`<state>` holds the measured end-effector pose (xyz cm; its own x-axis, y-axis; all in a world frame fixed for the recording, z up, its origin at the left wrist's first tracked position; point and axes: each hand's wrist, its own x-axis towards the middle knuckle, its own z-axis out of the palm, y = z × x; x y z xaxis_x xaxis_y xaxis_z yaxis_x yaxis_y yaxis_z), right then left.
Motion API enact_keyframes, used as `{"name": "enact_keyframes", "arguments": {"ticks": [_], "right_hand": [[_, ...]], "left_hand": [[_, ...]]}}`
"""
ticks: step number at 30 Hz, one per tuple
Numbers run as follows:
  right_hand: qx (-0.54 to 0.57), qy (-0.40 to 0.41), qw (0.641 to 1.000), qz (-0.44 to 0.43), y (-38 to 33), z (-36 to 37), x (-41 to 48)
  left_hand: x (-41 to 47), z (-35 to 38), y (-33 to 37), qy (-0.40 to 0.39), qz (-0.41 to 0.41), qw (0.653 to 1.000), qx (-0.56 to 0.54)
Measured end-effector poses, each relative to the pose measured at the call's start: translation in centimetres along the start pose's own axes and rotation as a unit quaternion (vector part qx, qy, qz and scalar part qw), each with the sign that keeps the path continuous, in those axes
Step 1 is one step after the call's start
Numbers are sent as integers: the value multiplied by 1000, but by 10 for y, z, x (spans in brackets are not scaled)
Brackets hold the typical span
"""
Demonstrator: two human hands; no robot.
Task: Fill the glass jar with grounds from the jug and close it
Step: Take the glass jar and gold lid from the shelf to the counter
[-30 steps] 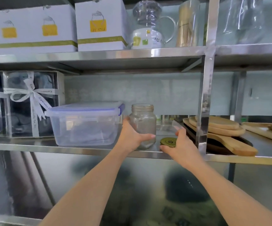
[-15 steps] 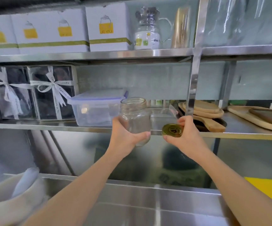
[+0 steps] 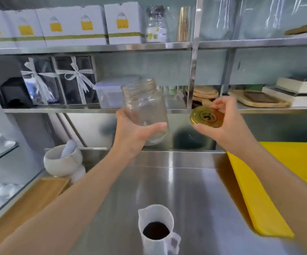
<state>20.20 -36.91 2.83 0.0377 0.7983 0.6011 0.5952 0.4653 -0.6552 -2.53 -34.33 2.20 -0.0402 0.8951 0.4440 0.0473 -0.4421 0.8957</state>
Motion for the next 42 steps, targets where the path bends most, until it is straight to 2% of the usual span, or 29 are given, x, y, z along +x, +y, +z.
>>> {"name": "enact_keyframes", "arguments": {"ticks": [7, 12, 19, 25, 35, 42], "right_hand": [[-23, 28, 999, 37, -4, -29, -89], [-8, 49, 993, 111, 14, -45, -154], [10, 25, 972, 233, 60, -36, -252], [-44, -37, 945, 321, 92, -9, -323], [-87, -92, 929, 347, 113, 15, -359], [-168, -142, 932, 288, 124, 17, -369]], "left_hand": [[-112, 25, -6, -37, -54, 997, -44], [-190, 57, -31, -85, -124, 984, -94], [-285, 87, -78, -147, -189, 970, -42], [-323, 80, -119, -163, -220, 961, 26], [-337, 65, -146, -136, -227, 962, 70], [-339, 62, -150, -131, -222, 963, 83]]}}
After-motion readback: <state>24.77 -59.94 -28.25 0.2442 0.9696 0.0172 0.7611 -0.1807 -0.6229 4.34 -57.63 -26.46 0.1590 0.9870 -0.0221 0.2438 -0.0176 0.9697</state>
